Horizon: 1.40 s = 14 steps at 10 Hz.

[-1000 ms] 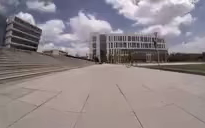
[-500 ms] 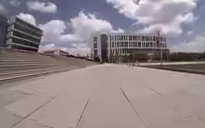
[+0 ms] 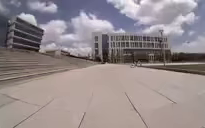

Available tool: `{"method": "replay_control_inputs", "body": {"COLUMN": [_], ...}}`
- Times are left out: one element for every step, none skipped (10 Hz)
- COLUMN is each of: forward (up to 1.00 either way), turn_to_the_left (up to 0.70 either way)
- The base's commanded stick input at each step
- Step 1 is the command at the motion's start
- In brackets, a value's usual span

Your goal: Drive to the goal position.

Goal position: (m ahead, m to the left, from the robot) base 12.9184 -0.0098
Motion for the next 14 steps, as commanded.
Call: {"method": "replay_control_inputs", "body": {"forward": [0.70,0.70,0.70,0.70,0.70,0.70,0.70,0.70,0.70,0.70,0.70,0.70,0.70,0.70], "turn_to_the_left": [0.02,0.02,0.02,0.02,0.02,0.02,0.02,0.02,0.02,0.02,0.02,0.02,0.02,0.02]}}
